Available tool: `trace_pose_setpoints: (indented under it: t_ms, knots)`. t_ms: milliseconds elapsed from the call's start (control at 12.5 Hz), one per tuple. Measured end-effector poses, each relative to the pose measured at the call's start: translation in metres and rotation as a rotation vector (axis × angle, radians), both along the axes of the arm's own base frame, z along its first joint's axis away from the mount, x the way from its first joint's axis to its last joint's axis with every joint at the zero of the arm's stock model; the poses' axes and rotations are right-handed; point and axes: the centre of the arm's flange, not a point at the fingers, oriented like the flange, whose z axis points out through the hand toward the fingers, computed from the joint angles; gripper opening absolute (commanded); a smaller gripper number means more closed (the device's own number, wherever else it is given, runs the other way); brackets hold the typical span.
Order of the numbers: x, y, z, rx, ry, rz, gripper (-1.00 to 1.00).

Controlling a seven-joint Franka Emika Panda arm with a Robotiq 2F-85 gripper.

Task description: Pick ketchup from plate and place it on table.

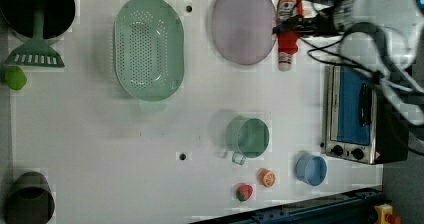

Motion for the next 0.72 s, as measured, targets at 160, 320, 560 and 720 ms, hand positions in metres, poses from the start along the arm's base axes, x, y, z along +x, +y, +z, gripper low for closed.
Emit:
trace_pose_setpoints:
  t_ms: [160,320,560,720]
  knots:
    - [-0.011,-0.006,0.069,-0.001,0.006,-0.011,0.24]
    - [-0.028,-0.016,0.135,-0.019,-0.003,-0.021,0.24]
    - [-0.058,-0.037,0.196,-0.035,-0.047,-0.070,0.24]
    - [-0.079,-0.055,0.196,-0.044,-0.039,-0.105,0.24]
